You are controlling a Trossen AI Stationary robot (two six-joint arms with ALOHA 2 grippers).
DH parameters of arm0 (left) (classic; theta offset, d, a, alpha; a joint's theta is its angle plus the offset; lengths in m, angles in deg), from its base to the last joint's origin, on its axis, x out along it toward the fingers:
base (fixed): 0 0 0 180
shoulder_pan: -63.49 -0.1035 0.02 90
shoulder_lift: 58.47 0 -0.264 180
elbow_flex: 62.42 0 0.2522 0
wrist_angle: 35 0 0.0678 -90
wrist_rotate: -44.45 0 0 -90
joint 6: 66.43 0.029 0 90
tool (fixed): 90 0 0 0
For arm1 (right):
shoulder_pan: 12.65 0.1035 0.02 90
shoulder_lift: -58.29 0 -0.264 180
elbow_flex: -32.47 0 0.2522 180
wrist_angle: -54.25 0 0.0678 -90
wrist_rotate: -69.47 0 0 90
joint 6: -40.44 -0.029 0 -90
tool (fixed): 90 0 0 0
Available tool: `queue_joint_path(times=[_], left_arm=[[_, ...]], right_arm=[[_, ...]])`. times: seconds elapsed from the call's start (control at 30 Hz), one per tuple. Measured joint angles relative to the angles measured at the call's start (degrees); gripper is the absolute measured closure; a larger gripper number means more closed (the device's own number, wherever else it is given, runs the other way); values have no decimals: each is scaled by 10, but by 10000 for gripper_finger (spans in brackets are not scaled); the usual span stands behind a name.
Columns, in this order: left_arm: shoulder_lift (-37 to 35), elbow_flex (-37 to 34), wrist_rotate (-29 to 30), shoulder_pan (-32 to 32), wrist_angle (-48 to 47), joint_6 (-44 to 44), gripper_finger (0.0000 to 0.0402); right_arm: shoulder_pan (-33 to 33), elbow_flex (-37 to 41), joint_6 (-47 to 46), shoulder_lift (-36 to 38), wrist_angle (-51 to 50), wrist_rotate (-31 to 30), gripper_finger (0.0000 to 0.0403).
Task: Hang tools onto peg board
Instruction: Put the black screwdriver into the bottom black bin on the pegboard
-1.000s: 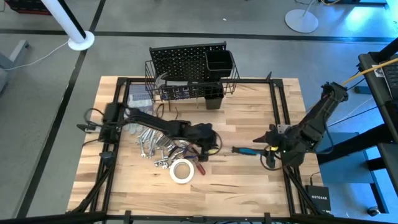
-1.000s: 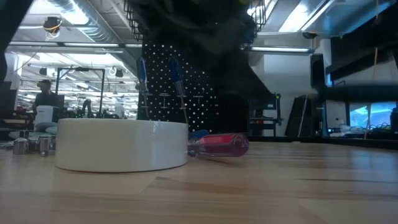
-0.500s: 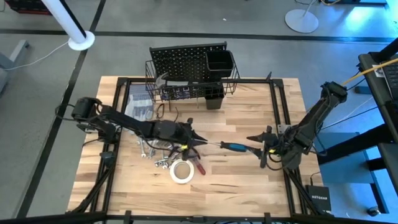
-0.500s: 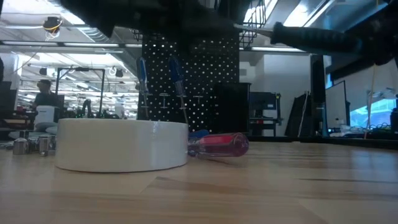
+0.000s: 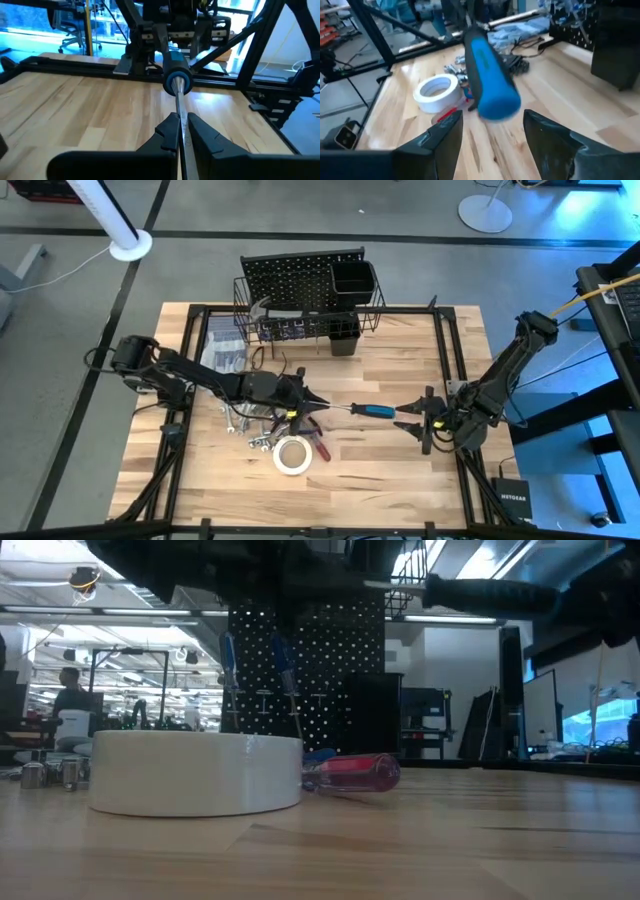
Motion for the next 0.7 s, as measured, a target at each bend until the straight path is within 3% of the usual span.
queue_joint_path(times=[0.2,0.4,0.53,0.7], left_arm=[[-40,0,0,0,9,17,394],[-43,0,0,-2,39,20,394],[-43,0,0,-2,37,22,394],[-43,0,0,-2,34,19,394]], right_arm=[[-1,0,-50,-11,-47,-23,189],[-54,0,19,-77,52,-71,189],[-118,0,108,-134,174,-8,185],[-192,0,230,-181,333,100,152]])
